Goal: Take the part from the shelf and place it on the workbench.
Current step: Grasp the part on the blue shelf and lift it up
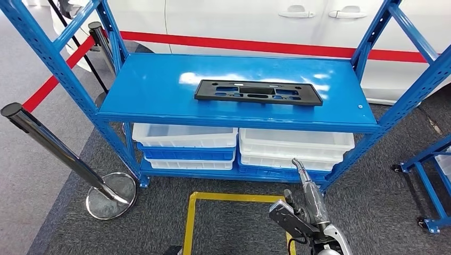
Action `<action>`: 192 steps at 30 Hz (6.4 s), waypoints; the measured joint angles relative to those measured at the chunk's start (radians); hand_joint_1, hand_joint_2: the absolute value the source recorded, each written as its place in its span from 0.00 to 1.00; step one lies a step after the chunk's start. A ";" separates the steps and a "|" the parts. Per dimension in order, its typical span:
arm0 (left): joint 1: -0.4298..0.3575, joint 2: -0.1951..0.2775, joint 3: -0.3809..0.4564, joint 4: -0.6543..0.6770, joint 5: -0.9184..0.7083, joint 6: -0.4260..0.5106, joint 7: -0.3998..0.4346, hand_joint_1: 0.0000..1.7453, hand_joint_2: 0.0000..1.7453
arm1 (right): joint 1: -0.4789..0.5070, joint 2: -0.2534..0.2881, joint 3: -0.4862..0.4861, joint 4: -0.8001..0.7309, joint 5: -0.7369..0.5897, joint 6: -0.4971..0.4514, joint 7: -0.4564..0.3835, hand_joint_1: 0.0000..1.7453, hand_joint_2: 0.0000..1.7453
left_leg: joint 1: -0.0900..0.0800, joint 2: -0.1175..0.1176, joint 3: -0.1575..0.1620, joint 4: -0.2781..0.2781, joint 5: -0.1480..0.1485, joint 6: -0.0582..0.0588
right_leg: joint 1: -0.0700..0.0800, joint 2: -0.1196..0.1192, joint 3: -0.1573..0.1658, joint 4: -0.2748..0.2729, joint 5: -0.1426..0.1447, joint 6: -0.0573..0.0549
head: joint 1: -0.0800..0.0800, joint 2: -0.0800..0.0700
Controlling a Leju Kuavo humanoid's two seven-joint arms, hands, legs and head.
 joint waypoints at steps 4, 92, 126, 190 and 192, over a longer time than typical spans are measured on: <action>0.000 0.000 0.001 0.001 0.001 0.001 0.000 0.00 0.00 | -0.005 0.000 0.002 0.002 0.000 0.000 0.000 0.00 0.00 | -0.007 -0.001 0.010 -0.062 0.051 0.035 | 0.001 -0.001 0.009 0.005 -0.019 0.023 | 0.001 0.000; 0.003 0.005 0.474 -0.035 -0.522 0.122 -0.014 0.00 0.00 | -0.200 -0.068 0.106 0.071 0.116 0.019 0.187 0.00 1.00 | -0.002 0.004 0.129 -0.101 -0.028 0.026 | 0.010 -0.001 -0.119 0.012 0.098 0.016 | 0.009 0.000; -0.003 -0.011 0.491 -0.030 -0.551 0.066 -0.010 0.00 0.00 | -0.348 0.065 0.257 0.270 0.222 -0.069 0.227 0.00 1.00 | 0.020 0.002 0.172 -0.105 -0.056 0.010 | -0.011 -0.012 -0.154 0.022 0.105 0.044 | 0.019 0.000; -0.011 -0.031 0.549 -0.024 -0.589 0.029 -0.015 0.00 0.00 | -0.364 0.007 0.447 0.252 0.198 0.037 0.253 0.00 1.00 | 0.000 0.002 0.131 -0.109 -0.023 0.015 | 0.003 -0.009 -0.129 0.014 0.101 0.013 | 0.009 0.000; -0.011 -0.031 0.549 -0.024 -0.594 0.026 -0.015 0.00 0.00 | -0.364 0.015 0.448 0.260 0.214 0.017 0.258 0.00 1.00 | 0.000 0.002 0.130 -0.109 -0.024 0.015 | 0.003 -0.009 -0.129 0.014 0.101 0.013 | 0.009 0.000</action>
